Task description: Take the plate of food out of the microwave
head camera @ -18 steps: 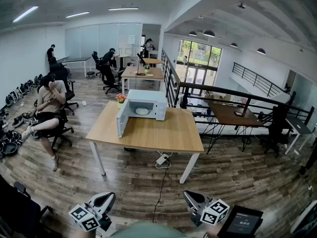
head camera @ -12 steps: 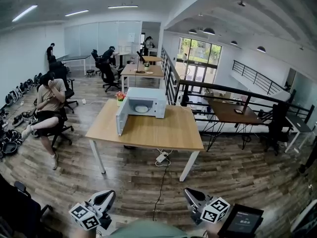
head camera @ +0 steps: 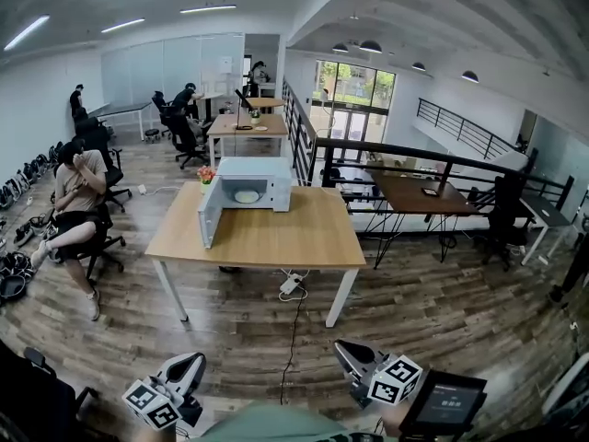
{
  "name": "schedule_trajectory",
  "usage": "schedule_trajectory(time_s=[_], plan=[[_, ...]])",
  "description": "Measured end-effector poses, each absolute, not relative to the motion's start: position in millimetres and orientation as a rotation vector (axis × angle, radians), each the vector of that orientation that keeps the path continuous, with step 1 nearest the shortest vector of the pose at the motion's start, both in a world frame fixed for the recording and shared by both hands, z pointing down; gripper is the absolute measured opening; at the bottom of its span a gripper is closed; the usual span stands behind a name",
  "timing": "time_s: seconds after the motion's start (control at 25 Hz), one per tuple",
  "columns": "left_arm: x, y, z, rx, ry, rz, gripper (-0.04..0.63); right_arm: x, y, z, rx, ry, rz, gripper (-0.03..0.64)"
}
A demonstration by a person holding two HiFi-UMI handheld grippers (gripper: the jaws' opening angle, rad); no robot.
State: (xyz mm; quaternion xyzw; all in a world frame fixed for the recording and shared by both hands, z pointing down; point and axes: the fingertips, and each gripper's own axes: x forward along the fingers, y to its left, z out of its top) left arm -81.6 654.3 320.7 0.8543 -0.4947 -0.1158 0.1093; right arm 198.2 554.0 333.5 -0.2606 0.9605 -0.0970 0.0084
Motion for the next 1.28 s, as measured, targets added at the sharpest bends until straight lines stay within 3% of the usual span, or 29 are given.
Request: schedule_trajectory(time_s=[0.76, 1.08, 1.28], plan=[[32.5, 640.5, 358.9, 2.497, -1.355, -0.214, -0.008, 296.1, 533.8, 377.0, -0.818, 2.986, -0.423, 0.005], [-6.7, 598.5, 377.1, 2.492, -1.287, -0.236, -0.008, 245.0, 503.7, 374.8, -0.802, 3.033, -0.430, 0.005], [-66.2, 549.2, 371.3, 2.535, -1.222, -0.261, -0.008, 182.5, 466.8, 358.8, -0.870, 3.034, -0.382, 0.005]])
